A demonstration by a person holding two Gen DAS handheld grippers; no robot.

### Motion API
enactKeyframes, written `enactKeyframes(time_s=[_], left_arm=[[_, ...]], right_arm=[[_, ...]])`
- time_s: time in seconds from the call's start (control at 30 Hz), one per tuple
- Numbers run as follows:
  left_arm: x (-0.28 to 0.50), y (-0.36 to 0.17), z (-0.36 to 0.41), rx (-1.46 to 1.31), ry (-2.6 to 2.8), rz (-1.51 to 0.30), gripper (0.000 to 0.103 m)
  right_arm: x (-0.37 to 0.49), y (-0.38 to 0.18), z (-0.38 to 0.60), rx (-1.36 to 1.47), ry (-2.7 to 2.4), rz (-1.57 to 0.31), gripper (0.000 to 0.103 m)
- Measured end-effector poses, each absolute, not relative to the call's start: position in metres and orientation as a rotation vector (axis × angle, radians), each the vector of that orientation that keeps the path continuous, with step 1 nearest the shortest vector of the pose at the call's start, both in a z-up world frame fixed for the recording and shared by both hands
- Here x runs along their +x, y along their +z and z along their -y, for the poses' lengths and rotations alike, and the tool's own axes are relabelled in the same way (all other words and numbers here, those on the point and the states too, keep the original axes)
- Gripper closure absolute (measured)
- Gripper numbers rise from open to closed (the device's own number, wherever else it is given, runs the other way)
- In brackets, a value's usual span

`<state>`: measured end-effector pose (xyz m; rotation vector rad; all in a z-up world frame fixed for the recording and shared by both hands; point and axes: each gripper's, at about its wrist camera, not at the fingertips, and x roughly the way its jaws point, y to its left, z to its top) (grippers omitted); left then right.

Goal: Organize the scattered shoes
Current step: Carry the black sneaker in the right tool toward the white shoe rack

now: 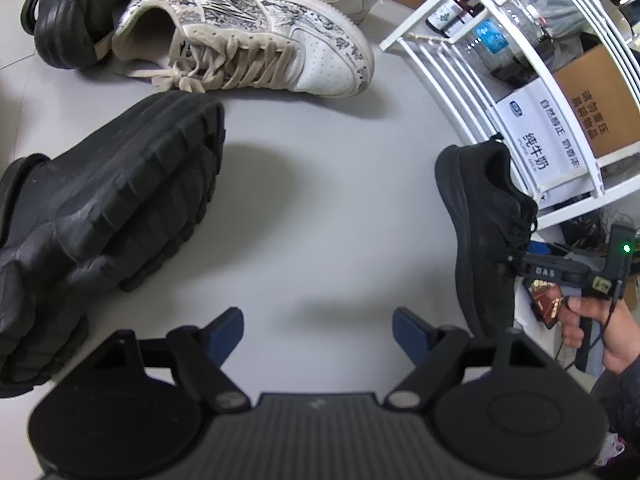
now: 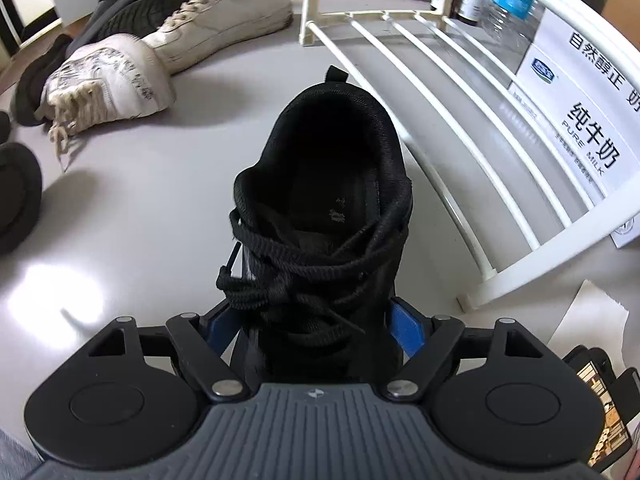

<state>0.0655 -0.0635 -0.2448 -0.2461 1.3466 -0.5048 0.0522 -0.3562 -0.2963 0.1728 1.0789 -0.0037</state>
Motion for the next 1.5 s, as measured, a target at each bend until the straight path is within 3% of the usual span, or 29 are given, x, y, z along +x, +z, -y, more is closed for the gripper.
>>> enactKeyframes(time_s=[0.23,0.97,1.17,1.5], left_arm=[[0.066,-0.248,0.063,-0.247,-0.498,-1.347,0.020],[0.068,-0.240,0.048,-0.253,-0.471,-1.311,0.020],[0.074,-0.235,0.035,-0.272,-0.434,-1.294,0.019],[0.082,-0.222,0.025,-0.275,-0.403,-1.258,0.019]], right_arm=[[0.049,-0.298,0.365,0.170,0.006,-1.068,0.028],[0.025,-0.303,0.390,0.093,0.038,-1.055,0.032],[0.020,-0.302,0.391,0.084,0.045,-1.056,0.032],[0.017,-0.299,0.390,0.133,0.011,-1.086,0.023]])
